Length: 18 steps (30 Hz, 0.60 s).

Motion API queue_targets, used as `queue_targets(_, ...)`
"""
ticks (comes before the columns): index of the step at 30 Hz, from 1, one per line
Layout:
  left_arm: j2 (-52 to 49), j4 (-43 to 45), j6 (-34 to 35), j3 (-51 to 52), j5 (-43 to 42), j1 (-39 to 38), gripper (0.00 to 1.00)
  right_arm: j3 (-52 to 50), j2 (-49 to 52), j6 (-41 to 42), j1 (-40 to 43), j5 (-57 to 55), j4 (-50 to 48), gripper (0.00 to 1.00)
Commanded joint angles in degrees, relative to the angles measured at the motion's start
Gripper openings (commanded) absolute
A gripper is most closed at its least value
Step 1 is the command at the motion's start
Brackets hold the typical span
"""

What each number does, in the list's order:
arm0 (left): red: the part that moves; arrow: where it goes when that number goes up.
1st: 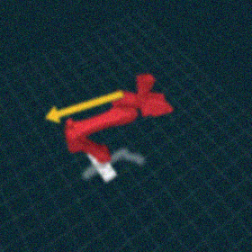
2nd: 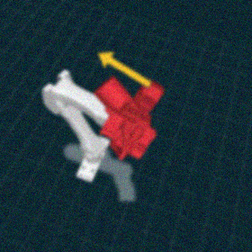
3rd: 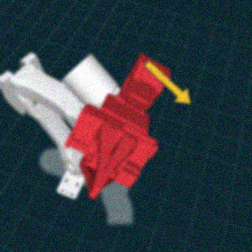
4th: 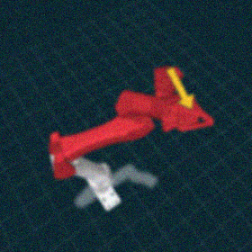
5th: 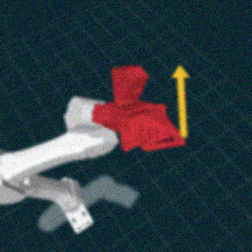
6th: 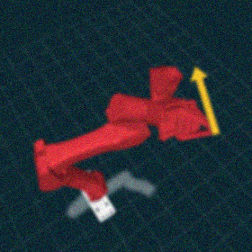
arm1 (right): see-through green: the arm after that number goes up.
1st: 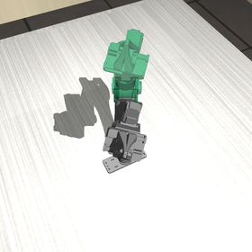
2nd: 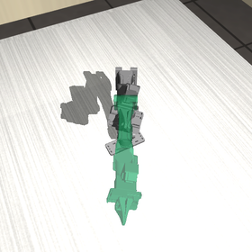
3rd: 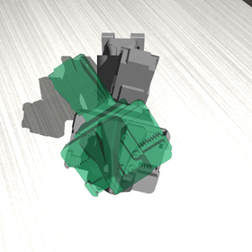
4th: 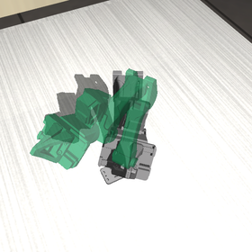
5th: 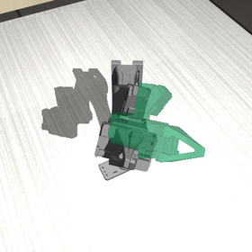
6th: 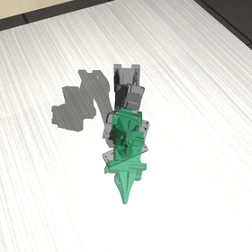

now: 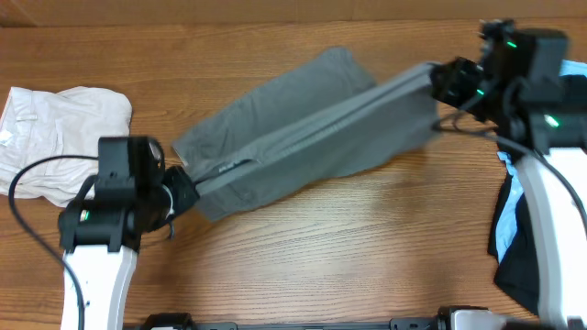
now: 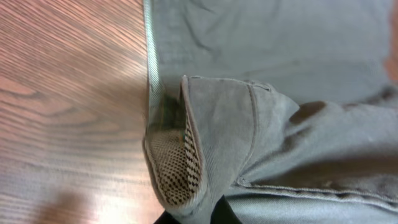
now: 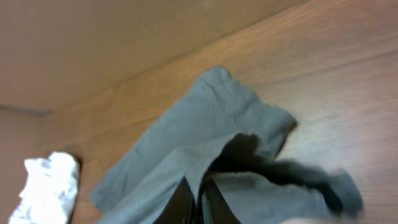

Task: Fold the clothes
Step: 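Lift the leg hems and fold them up toward the waistband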

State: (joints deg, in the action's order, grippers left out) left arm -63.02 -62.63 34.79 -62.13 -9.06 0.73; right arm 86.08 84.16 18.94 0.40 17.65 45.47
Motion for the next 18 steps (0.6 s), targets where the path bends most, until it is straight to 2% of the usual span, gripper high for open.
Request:
queue_targets(1,-5.5,1.3,4.7,1.4,16.1,0.9,0.04,2.0,5.6,-2.7,0.2,-7.7,-6.1,0.04)
queue_targets(9,-19.4,13.6,7.9,1.4,21.2,0.9,0.05,2.0,17.0,-2.9,-4.3,-10.5,-20.0,0.04)
queue_targets(18,-33.2,26.9,7.9,1.4,21.0,0.9,0.08,2.0,25.7,-2.7,-5.8,-11.6,-27.5,0.04)
